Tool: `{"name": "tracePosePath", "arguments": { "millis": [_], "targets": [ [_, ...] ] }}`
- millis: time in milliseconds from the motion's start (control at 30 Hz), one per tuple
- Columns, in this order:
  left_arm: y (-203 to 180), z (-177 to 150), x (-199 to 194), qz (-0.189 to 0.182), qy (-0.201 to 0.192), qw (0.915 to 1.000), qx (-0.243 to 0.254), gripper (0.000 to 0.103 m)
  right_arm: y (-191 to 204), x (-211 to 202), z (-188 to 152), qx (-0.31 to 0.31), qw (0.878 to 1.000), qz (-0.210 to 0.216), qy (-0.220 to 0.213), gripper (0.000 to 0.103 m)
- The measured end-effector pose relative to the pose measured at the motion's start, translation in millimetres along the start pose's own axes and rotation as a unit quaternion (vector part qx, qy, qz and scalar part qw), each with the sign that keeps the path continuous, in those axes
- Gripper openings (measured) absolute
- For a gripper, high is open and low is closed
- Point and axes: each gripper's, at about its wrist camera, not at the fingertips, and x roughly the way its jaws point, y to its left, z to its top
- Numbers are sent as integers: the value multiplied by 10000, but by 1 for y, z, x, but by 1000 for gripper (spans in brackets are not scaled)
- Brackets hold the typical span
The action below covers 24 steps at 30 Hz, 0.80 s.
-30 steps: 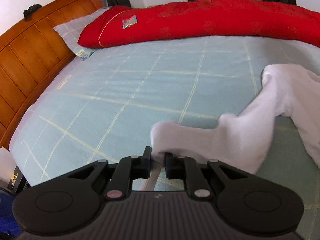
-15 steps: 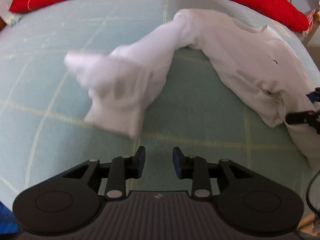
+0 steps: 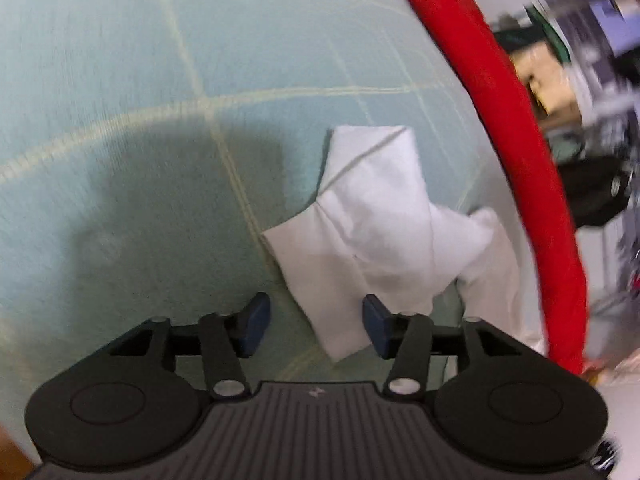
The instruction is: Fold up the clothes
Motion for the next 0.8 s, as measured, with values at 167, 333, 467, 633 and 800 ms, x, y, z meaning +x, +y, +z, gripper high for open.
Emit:
{"name": "tracePosePath", "arguments": {
  "millis": [167, 333, 467, 633, 800],
  "targets": [
    [7, 4, 15, -335, -188, 9989, -259, 54, -1, 2, 0, 27, 10000, 1, -3, 87],
    [-3, 2, 16, -113, -261, 9994, -193, 42, 0, 6, -1, 43, 10000, -5, -1, 90],
    [-10, -6, 11, 111, -421, 9990, -66, 18, 1, 6, 0, 8, 10000, -12, 23, 90],
    [-32, -1, -10, 377, -717, 9961, 341, 1, 0, 5, 0, 13, 10000, -8, 24, 90],
    [-46, 26, -41, 556, -1063, 9889, 875, 1, 1, 4, 0, 1, 10000, -40, -5, 90]
  ]
}}
